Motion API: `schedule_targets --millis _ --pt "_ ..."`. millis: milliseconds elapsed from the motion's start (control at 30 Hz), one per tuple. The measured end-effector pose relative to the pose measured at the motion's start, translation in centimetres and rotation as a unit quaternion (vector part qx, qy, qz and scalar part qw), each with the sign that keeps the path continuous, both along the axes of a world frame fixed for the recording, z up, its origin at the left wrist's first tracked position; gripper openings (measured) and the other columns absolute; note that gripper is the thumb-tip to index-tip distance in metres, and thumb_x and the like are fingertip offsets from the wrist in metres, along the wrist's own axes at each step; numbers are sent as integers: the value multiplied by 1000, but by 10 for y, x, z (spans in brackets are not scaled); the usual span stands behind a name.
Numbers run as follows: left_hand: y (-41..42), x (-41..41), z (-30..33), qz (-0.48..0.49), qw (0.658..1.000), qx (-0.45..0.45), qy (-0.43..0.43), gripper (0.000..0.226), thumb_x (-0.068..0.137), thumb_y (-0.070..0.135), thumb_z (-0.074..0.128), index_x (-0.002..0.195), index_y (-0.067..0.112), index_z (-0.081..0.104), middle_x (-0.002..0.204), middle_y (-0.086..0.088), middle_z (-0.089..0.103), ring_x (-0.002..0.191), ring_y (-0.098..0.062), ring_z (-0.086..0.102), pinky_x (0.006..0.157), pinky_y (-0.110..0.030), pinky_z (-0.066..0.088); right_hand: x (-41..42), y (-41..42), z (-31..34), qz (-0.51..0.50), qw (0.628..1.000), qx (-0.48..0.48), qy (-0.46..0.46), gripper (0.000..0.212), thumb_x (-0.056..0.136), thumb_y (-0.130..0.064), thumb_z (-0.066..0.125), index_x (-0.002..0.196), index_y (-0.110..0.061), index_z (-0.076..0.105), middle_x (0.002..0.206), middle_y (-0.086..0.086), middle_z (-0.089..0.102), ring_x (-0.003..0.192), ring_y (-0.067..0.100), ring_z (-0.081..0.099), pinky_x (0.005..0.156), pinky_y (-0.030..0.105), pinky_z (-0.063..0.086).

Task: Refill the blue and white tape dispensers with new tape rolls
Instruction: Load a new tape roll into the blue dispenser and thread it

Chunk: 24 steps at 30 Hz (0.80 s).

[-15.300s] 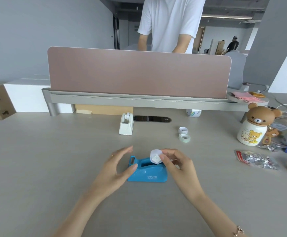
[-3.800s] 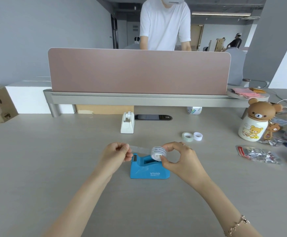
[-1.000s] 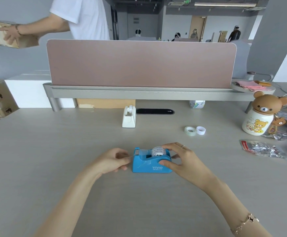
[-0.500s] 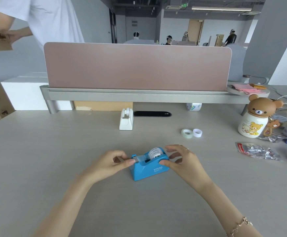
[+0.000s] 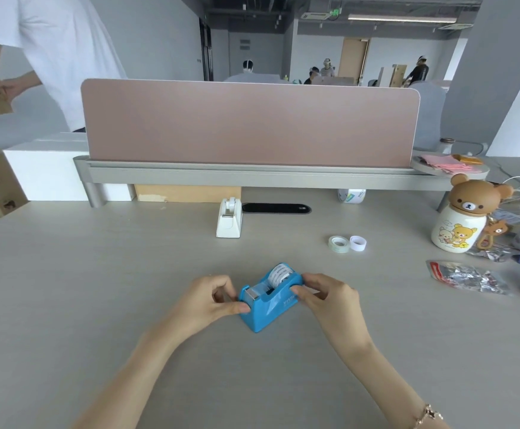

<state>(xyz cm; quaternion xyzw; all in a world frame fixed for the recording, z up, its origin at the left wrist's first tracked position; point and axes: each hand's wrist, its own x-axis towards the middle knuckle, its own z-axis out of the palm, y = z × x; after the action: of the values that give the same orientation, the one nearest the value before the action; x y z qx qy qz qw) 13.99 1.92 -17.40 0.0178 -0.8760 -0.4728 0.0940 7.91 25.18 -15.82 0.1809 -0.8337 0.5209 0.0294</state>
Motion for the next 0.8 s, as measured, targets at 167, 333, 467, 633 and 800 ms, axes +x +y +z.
schedule_targets --millis 167,333,467,633,800 --pt "3 0 -1 -13 998 -62 -12 43 43 63 82 68 36 59 63 24 61 60 1 49 58 -21 37 5 -9 -5 51 996 69 41 30 89 -6 57 116 -19 60 94 6 74 92 18 65 65 0 39" --pt "4 1 -3 1 997 -71 -9 77 34 79 73 106 57 56 112 32 63 111 13 52 94 -14 40 9 -8 -1 67 996 60 22 32 86 -3 60 114 -19 63 84 -26 69 86 -14 62 73 -3 42" --pt "8 6 3 -9 998 -66 -17 55 47 58 82 98 60 61 106 40 63 105 16 54 87 -9 40 10 -5 0 51 998 36 4 19 83 -6 64 100 -13 68 85 -18 73 85 -13 66 81 18 52" --pt "21 4 -1 -6 998 -66 8 52 57 58 76 107 50 63 105 27 68 102 9 57 85 -17 45 20 -11 3 67 998 -1 2 15 85 -11 64 97 -2 67 95 13 72 105 16 60 88 28 51" --pt "29 4 3 -4 998 -53 28 39 63 44 80 95 55 61 94 19 67 95 4 59 78 -10 45 19 -11 6 99 995 -5 -30 29 91 -16 58 119 -14 63 112 -12 68 92 -24 58 88 5 47"
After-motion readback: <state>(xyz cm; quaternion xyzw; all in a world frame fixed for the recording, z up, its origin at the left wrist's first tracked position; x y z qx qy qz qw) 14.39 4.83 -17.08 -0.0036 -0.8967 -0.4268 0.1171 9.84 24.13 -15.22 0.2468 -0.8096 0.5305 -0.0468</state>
